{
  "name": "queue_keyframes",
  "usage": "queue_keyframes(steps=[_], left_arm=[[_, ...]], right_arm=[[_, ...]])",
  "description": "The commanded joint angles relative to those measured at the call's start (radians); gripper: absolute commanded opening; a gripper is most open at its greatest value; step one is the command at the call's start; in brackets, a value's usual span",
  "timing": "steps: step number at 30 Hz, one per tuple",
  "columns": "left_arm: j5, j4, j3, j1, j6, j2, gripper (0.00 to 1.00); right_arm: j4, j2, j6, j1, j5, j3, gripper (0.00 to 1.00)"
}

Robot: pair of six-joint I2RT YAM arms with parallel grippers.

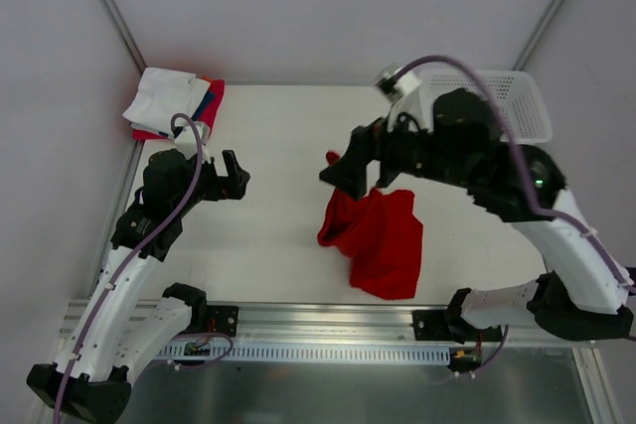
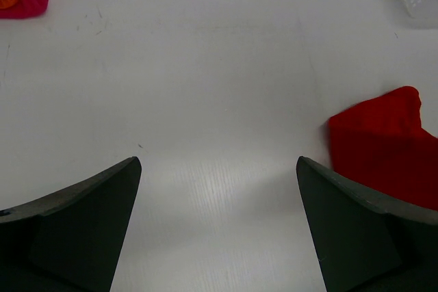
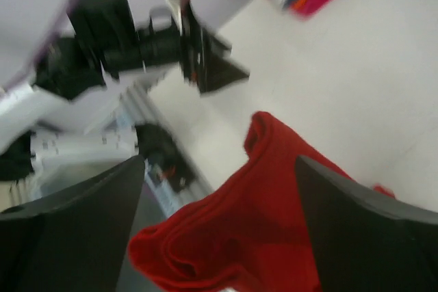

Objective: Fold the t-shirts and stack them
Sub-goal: Move the tshirt to the center of the board

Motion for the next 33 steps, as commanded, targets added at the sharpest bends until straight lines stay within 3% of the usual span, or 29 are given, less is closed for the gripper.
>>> queue_keyframes(steps=[1, 3, 6, 15, 18, 19, 20, 24, 26, 30, 33], left_arm=[[-0.031, 0.003, 0.020, -0.002, 0.016, -0.023, 0.99], [-0.031, 0.003, 0.020, -0.002, 0.016, -0.021, 0.99], [-0.022, 0.003, 0.023, -0.002, 0.015, -0.018, 0.99], [0.005, 0.004, 0.024, -0.002, 0.012, -0.047, 0.99], [0.170, 0.029, 0.018, -0.004, 0.009, -0.024, 0.99], [0.229, 0.050, 0.020, -0.005, 0.001, -0.007, 0.99], [0.349, 0.058, 0.024, -0.007, -0.010, 0.022, 0.99], [0.488, 0.060, 0.092, -0.097, -0.080, 0.224, 0.99], [0.414, 0.060, 0.136, -0.164, -0.094, 0.285, 0.99], [0.203, 0.064, 0.195, -0.426, -0.140, 0.422, 0.99], [0.056, 0.066, 0.215, -0.510, -0.172, 0.514, 0.99]], right_arm=[[0.147, -0.003, 0.100, 0.075, -0.131, -0.327, 0.99], [0.307, -0.020, 0.168, 0.115, -0.134, -0.571, 1.00], [0.408, -0.013, 0.232, 0.154, -0.110, -0.732, 1.00], [0.252, 0.060, 0.256, 0.241, 0.146, -0.713, 0.99], [0.063, 0.014, 0.310, 0.246, 0.439, -0.703, 0.99], [0.014, -0.003, 0.362, 0.243, 0.602, -0.734, 0.99], [-0.070, -0.020, 0.401, 0.217, 0.657, -0.758, 0.99], [-0.052, -0.153, 0.486, 0.080, 0.662, -0.962, 1.00], [0.003, -0.247, 0.498, 0.030, 0.622, -1.071, 0.99], [0.072, -0.371, 0.506, -0.018, 0.596, -1.186, 0.99], [0.072, -0.397, 0.481, -0.053, 0.561, -1.211, 1.00]])
